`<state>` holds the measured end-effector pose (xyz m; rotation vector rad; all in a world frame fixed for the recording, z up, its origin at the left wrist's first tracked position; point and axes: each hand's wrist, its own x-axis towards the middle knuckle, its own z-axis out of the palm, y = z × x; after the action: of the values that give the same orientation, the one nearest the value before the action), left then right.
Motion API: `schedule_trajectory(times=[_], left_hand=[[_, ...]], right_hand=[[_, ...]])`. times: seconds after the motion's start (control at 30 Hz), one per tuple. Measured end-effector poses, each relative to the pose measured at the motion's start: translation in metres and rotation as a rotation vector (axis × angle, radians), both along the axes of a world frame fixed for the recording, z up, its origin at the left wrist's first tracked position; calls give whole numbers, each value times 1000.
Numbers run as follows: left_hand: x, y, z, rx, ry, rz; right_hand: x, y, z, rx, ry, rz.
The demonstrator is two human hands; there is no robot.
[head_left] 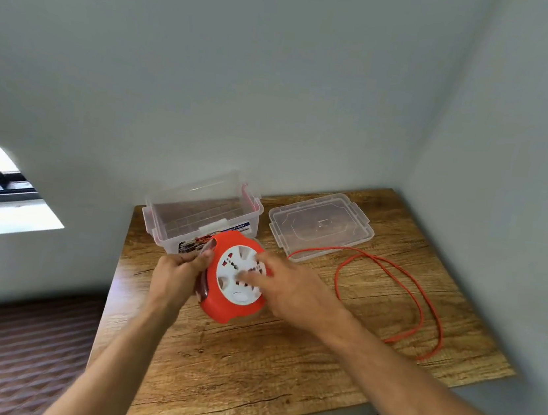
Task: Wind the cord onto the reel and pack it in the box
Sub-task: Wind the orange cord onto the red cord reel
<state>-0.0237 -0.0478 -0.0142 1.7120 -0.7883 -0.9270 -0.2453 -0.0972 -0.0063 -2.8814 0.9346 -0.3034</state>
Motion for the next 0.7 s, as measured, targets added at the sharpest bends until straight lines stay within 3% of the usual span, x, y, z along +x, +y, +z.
schedule_trajectory(times=[0.1,0.27,0.7], left_hand=[[12,-2,8,113,-4,-179],[17,-6,19,217,-73,-392],[21,-9,25,348,-127,-525]], right_hand=[[-8,-3,5,-38,153,283],[-4,2,16,-117,320,361],[-3,7,14,-218,286,644]])
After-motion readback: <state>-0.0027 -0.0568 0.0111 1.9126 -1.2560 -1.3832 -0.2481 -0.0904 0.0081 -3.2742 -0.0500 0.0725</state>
